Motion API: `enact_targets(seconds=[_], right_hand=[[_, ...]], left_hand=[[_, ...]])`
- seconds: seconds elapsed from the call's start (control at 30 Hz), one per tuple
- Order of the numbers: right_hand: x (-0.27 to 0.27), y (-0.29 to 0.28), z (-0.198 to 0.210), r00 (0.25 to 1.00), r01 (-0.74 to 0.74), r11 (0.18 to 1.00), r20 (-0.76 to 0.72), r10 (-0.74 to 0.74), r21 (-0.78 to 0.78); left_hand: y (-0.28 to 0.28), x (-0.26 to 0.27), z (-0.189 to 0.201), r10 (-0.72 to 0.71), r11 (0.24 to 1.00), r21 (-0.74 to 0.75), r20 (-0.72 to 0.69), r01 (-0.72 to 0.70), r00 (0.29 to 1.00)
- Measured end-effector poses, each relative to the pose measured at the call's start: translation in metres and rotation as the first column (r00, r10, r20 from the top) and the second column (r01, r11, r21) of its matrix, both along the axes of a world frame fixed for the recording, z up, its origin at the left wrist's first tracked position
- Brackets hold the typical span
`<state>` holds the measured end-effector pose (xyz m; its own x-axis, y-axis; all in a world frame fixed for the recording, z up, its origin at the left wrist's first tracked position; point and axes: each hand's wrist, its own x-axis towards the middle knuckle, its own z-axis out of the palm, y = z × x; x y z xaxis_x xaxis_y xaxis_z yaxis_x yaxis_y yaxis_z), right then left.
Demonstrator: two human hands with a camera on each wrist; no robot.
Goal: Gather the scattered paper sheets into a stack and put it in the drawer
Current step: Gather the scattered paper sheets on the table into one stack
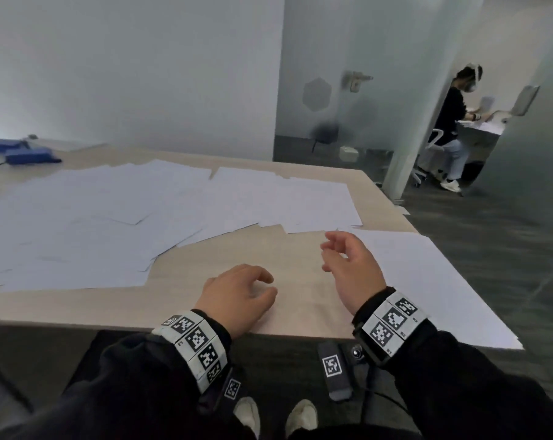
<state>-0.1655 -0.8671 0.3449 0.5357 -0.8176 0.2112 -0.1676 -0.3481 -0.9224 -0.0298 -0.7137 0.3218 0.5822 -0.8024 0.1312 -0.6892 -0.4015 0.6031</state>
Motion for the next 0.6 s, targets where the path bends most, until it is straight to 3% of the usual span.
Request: enact_targets(seconds=[0.17,0.27,0.43,0.6], right_hand=[[0.08,0.028,0.004,0.992,-0.116,0.944,-0.006,0.124,0.308],[0.122,0.041,-0.001,0.987,-0.155,0.866,0.039,0.155,0.475],[0.184,0.062,-0.013,0.982,-0.186,0.783,0.102,0.157,0.593],[0.227,0.072,-0.021,0.968,-0.244,0.74,0.198,0.152,0.627]], left_hand=[[0.062,0.066,0.0,0.217,0.969,-0.113,-0.037,-0.22,0.975],[0.097,0.104,-0.009,0.321,0.94,-0.143,0.049,-0.311,0.946],[0.144,0.157,-0.02,0.433,0.876,0.129,0.218,-0.465,0.875],[0.164,0.165,-0.027,0.337,0.854,0.295,0.312,-0.428,0.888]])
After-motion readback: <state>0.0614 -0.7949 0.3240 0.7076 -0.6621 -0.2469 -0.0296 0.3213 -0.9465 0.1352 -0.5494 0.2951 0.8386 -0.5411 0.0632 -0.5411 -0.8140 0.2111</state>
